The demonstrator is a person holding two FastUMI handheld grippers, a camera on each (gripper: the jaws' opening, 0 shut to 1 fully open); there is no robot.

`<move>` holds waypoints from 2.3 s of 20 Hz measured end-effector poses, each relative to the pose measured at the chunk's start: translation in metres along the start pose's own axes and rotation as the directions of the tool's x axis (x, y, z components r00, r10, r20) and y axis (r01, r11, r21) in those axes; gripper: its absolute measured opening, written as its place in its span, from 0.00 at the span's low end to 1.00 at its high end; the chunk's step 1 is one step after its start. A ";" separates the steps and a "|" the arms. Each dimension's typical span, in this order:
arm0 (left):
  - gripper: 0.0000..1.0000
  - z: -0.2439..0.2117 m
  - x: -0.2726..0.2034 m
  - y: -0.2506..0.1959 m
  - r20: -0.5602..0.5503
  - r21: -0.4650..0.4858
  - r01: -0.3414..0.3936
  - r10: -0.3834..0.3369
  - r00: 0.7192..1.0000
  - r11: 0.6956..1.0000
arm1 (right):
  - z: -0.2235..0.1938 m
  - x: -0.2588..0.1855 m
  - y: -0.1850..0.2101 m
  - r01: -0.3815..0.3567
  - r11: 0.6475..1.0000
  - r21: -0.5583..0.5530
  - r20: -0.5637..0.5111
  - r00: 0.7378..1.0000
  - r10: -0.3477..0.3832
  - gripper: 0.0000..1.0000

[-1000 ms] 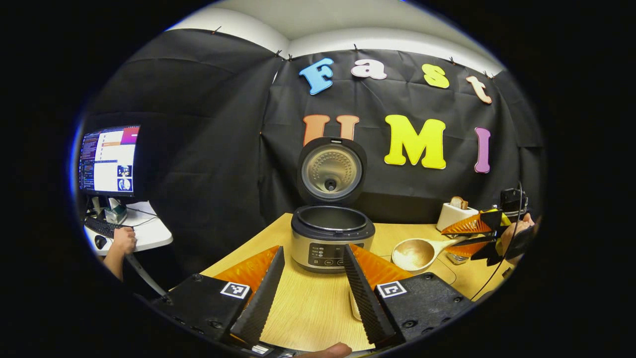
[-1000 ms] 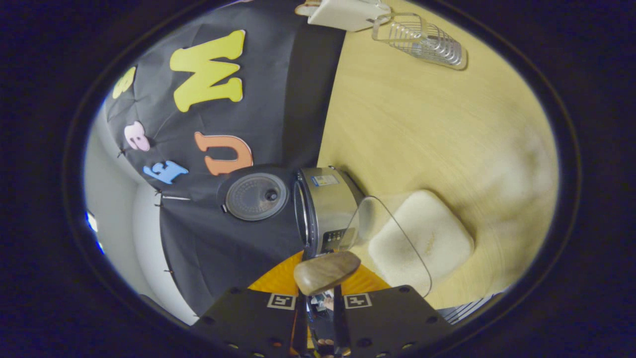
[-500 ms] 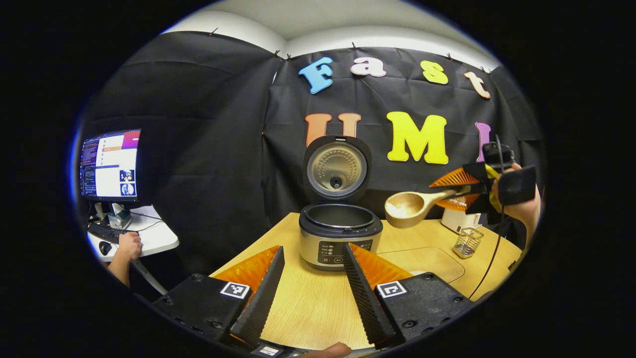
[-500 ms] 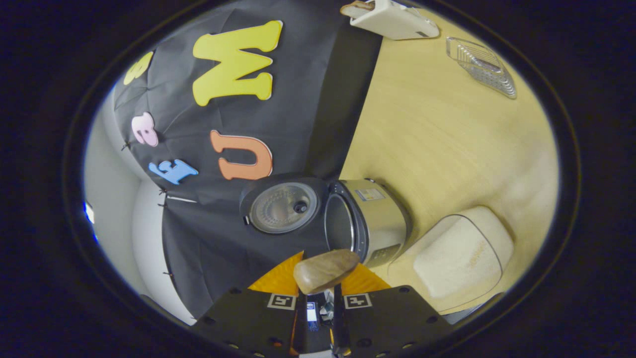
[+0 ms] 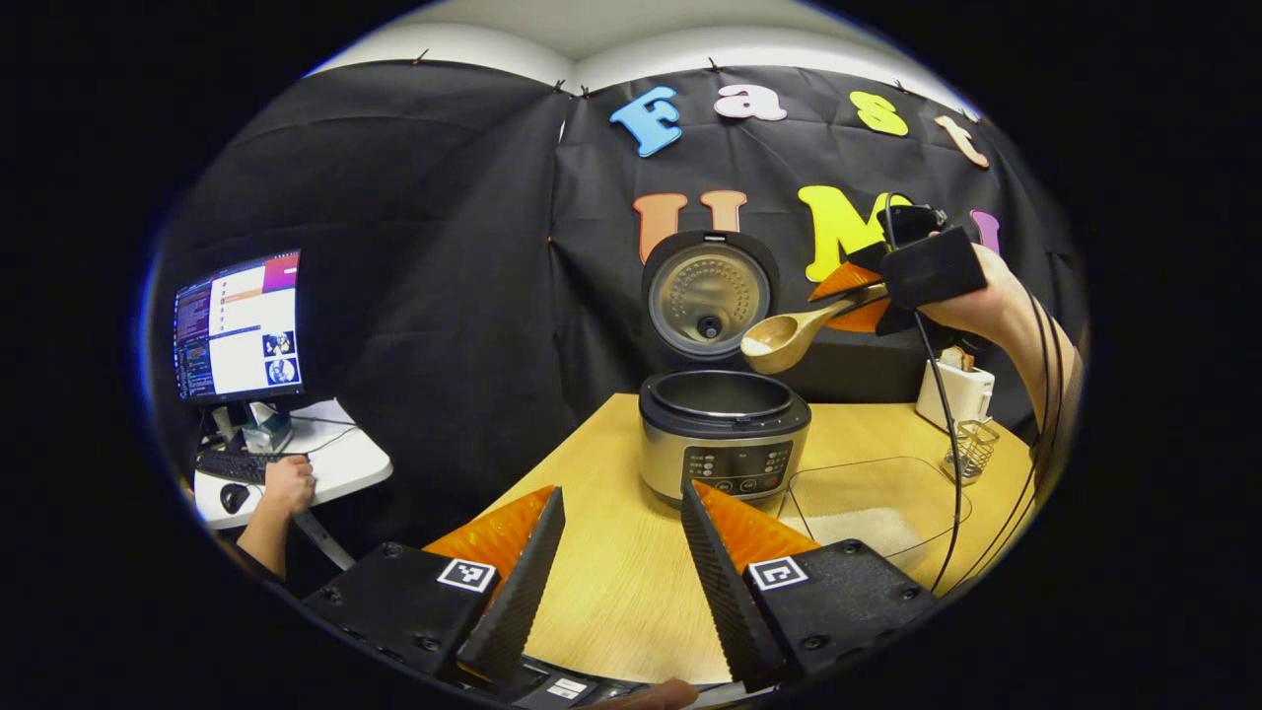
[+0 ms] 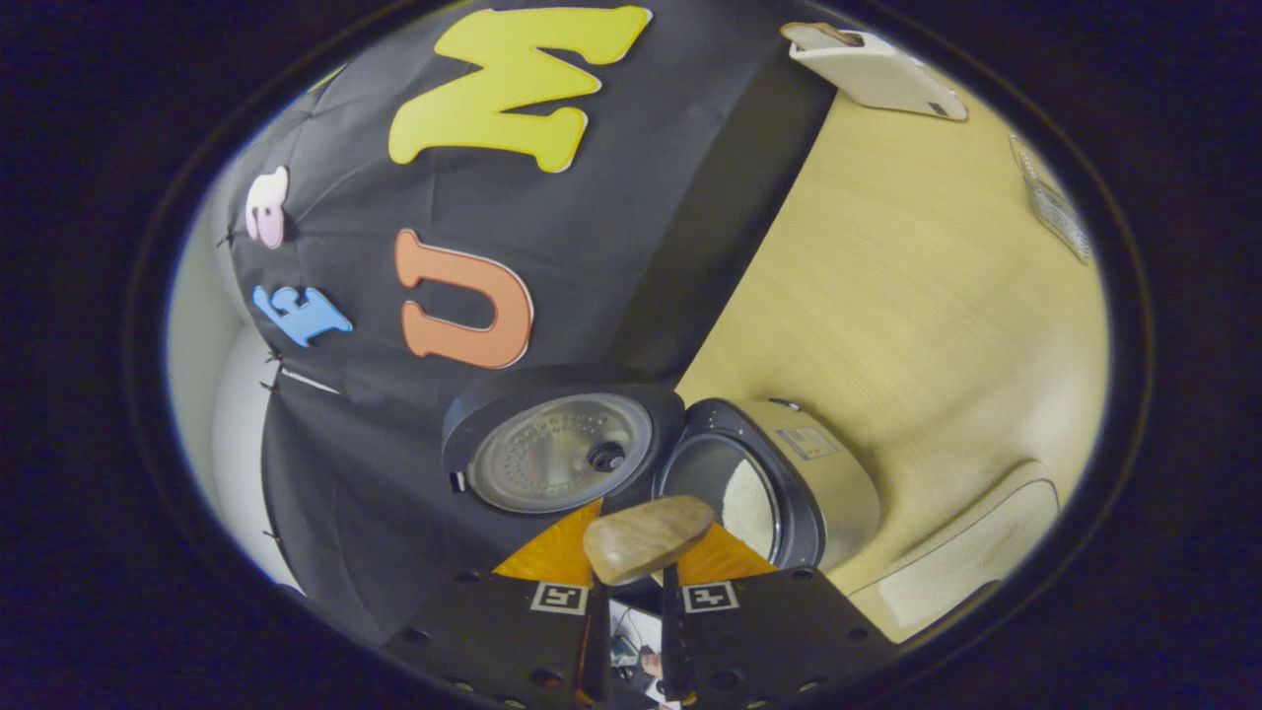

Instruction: Close the left gripper, press the button to open the rice cooker; take a wooden spoon from the chopstick holder with the right hand, scoop a spoonful of rice and pour it into the rice cooker, then put the wooden spoon back into the chopstick holder.

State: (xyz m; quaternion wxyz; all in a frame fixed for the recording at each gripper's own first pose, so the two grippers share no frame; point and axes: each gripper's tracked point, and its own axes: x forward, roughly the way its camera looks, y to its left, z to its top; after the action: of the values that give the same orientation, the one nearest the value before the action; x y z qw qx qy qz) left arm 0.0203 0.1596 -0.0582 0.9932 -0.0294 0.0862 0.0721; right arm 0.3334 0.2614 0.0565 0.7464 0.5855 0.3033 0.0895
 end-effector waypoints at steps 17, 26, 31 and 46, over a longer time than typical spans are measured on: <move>0.78 0.003 0.001 0.007 0.015 -0.024 0.003 -0.002 1.000 1.000 | -0.040 0.079 0.016 0.261 0.737 -0.624 0.158 0.965 -0.208 0.20; 0.78 0.007 -0.001 -0.002 0.024 -0.027 0.014 -0.013 1.000 1.000 | -0.052 0.074 0.024 0.345 0.328 -0.879 0.310 0.938 -0.156 0.20; 0.78 0.012 -0.004 -0.009 0.045 -0.010 0.028 -0.028 0.999 1.000 | -0.069 0.065 0.038 0.362 0.186 -0.913 0.348 0.932 -0.106 0.20; 0.78 0.019 -0.006 -0.029 0.065 -0.038 0.056 -0.054 0.996 0.998 | -0.039 -0.063 0.078 0.325 0.253 -0.911 0.359 0.928 0.102 0.20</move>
State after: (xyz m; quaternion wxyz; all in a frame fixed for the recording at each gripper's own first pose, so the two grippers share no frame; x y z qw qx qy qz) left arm 0.0222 0.1318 -0.0373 0.9963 -0.0494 0.0518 0.0474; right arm 0.2792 0.2858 0.1460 0.9912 -0.0074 0.0909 0.0963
